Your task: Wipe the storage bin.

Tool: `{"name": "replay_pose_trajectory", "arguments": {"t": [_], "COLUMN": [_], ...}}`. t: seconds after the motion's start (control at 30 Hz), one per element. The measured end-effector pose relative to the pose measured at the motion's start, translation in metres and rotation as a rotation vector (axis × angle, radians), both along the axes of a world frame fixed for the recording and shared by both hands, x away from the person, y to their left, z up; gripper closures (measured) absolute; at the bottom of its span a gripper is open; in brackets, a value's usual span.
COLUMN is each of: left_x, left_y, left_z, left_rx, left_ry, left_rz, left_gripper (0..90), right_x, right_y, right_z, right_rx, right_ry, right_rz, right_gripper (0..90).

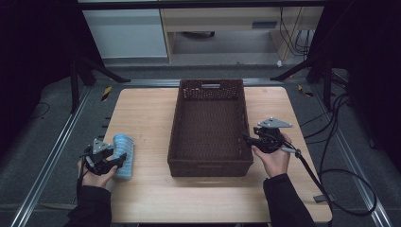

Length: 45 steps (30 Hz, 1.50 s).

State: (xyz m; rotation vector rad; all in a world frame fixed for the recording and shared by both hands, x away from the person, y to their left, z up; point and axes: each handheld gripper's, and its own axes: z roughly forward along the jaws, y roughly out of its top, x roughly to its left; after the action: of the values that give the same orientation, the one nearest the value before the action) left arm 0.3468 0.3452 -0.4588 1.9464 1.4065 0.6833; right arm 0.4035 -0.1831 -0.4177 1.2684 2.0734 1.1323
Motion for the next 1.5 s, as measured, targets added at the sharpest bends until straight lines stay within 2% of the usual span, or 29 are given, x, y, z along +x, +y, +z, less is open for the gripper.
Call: {"name": "replay_pose_trajectory", "arguments": {"t": [0.17,0.3,0.5,0.67,0.77,0.9,1.07,1.2,1.5], "left_x": [-0.002,-0.004,-0.001,0.009,0.016,0.023,0.030,0.033,0.034], "left_y": [-0.001,-0.008,-0.027,-0.044,-0.059,-0.077,-0.095,-0.105,-0.123], "left_z": [0.011,0.023,0.036,0.048,0.058,0.062,0.061,0.064,0.065], "left_rx": [-0.019,-0.038,-0.054,-0.095,-0.101,-0.122,-0.115,-0.126,-0.128], "left_ry": [-0.029,-0.055,-0.065,-0.084,-0.101,-0.108,-0.102,-0.104,-0.102], "left_rz": [-0.018,-0.042,-0.105,-0.147,-0.171,-0.208,-0.243,-0.264,-0.313], "left_gripper": [41.3,41.6,41.3,41.4,41.4,42.1,42.3,42.5,43.5], "right_x": [0.000,0.001,0.003,0.005,0.006,0.006,0.008,0.010,0.011], "right_y": [0.001,0.002,0.003,0.004,0.004,0.004,0.007,0.009,0.012], "right_z": [0.000,-0.001,-0.002,-0.004,-0.005,-0.007,-0.010,-0.014,-0.016], "right_rx": [0.003,-0.001,-0.010,-0.020,-0.023,-0.013,-0.019,-0.031,-0.026], "right_ry": [0.001,-0.003,0.000,0.008,0.011,0.014,0.023,0.041,0.039], "right_rz": [-0.001,0.006,0.011,0.021,0.023,0.022,0.027,0.034,0.045], "right_gripper": [48.6,48.8,50.8,52.5,53.3,55.0,56.6,60.2,66.6]}}
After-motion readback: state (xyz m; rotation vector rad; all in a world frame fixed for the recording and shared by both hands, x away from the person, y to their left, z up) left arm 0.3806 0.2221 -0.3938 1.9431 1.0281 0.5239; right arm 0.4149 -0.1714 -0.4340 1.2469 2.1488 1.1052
